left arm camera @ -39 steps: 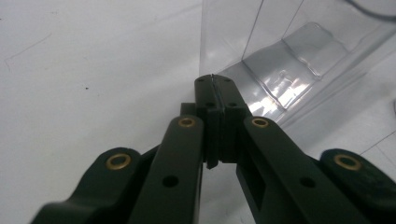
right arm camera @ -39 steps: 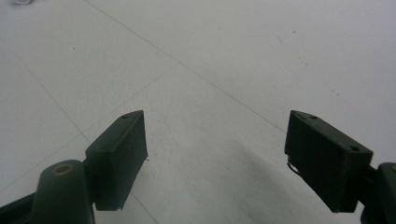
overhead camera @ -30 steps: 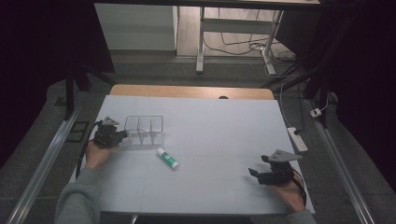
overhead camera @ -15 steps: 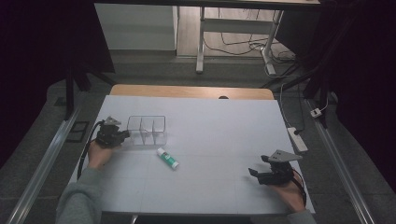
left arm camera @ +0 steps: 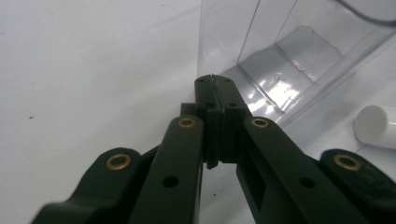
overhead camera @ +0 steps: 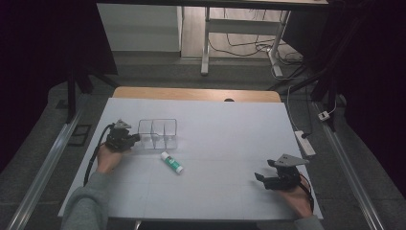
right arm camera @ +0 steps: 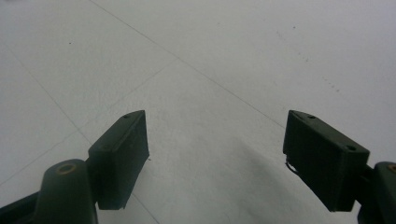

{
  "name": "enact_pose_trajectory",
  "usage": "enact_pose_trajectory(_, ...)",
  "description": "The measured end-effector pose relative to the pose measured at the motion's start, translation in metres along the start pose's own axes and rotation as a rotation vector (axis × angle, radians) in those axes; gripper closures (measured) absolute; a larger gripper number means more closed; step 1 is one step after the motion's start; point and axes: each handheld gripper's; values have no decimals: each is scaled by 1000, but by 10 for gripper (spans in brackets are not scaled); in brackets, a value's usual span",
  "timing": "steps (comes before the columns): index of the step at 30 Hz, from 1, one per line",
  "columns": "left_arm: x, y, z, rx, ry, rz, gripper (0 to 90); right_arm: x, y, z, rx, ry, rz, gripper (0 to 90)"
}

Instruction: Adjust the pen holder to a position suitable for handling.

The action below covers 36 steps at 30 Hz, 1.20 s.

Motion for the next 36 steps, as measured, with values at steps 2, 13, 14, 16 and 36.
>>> enact_pose_trajectory(2,-2,1,-2,1,-5,-1,889,0,0,0,-1,2,3,214)
enact_pose_trajectory(13,-12,8,-15,-27,-24,5,889,-1,0,0,3,-3,9,217)
enact_pose_trajectory(14,-13,8,-16,-29,-25,6,889,-1,0,0,5,-5,11,217)
enact_pose_trajectory(16,-15,10,-18,-30,-28,7,889,-1,-1,0,4,-3,10,218)
enact_pose_trajectory(36,-40,27,-47,-71,-86,18,889,-2,-2,1,6,-7,18,217)
Point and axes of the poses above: each handheld gripper's, and its own axes: x roughly backward along the jaws, y roughly out of its top, z roughly to its left, and after that the axes turned 13 degrees about -z, right-handed
